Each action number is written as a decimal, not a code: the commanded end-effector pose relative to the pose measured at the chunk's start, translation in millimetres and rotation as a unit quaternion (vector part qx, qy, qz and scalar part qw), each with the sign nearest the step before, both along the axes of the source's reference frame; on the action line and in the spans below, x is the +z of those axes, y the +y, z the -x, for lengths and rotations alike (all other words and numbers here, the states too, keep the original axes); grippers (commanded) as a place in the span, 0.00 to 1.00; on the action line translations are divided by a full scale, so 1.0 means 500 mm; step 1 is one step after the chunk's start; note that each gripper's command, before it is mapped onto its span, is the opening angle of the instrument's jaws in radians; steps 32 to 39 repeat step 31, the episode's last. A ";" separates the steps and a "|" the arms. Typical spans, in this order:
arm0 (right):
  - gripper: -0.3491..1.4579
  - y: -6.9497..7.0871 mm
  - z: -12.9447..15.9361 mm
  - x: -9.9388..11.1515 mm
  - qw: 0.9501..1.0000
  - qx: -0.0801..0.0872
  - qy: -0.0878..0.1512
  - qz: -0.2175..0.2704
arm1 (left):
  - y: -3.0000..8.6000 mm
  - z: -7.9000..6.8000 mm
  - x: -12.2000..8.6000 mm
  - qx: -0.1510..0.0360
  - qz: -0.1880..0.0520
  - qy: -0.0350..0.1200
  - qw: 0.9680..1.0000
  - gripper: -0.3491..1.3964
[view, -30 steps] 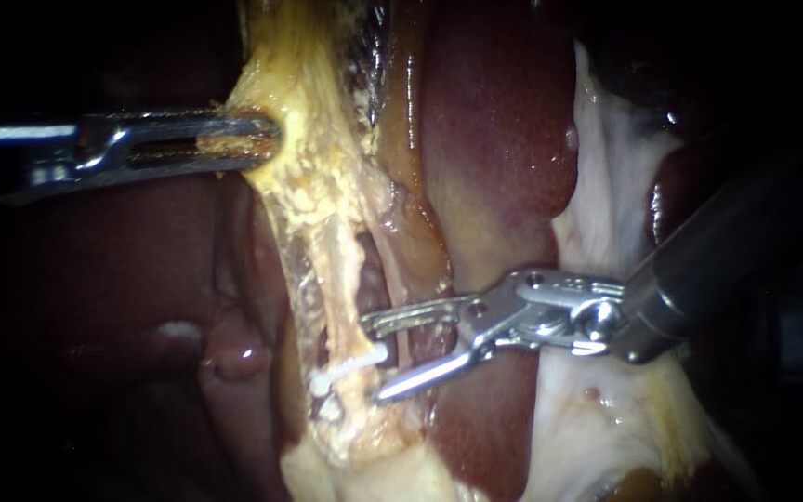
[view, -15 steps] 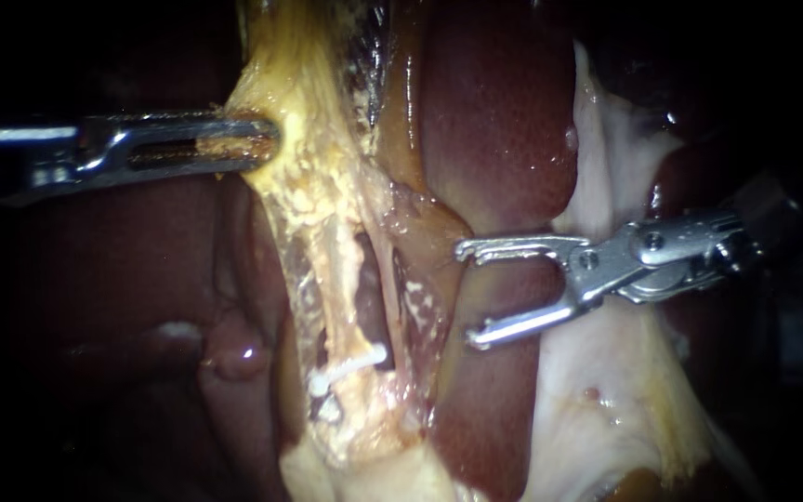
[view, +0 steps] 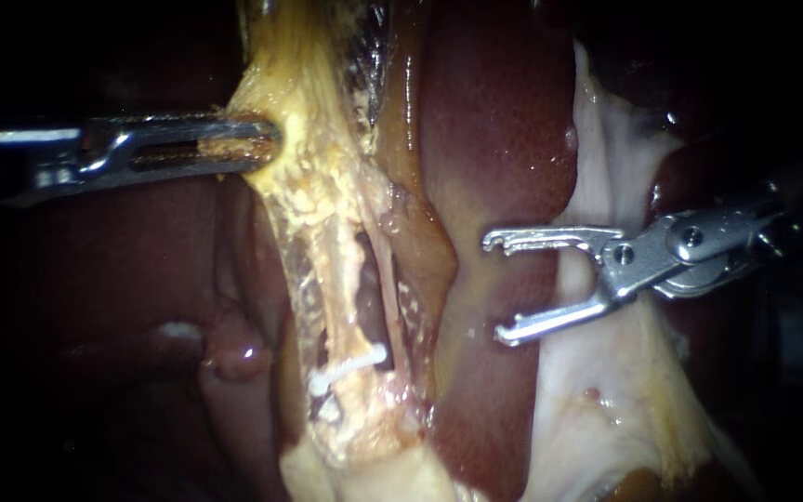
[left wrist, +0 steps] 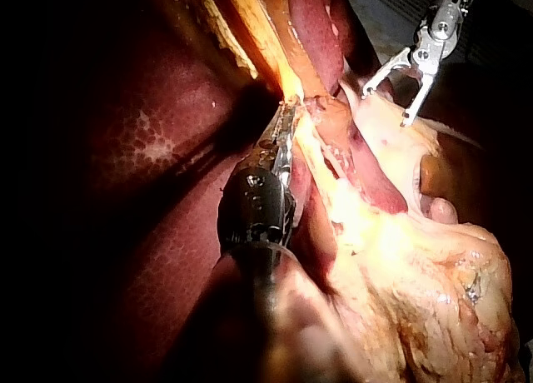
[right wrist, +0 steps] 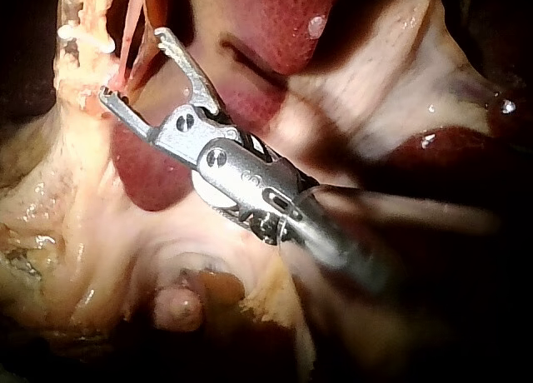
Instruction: Going back first clip left tube
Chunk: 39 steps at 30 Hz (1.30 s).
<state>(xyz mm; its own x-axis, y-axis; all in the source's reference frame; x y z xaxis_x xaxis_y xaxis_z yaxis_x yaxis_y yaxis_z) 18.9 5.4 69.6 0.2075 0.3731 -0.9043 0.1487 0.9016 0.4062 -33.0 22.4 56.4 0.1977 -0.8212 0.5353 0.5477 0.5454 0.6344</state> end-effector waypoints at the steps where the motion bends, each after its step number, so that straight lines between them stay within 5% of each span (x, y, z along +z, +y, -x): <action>1: 0.52 0.0001 0.0001 0.0001 1.000 0.000 0.000 0.000 | -0.0001 0.0001 0.0007 0.000 0.004 0.000 1.000 0.00; 13: 0.52 0.0002 0.0006 -0.0006 1.000 0.002 0.002 -0.001 | -0.0003 0.0069 0.0124 0.004 -0.011 0.009 1.000 0.00; 39: 0.52 0.0012 0.0003 -0.0023 1.000 0.007 0.010 0.004 | -0.0012 0.0080 0.0131 0.007 -0.012 0.009 1.000 0.00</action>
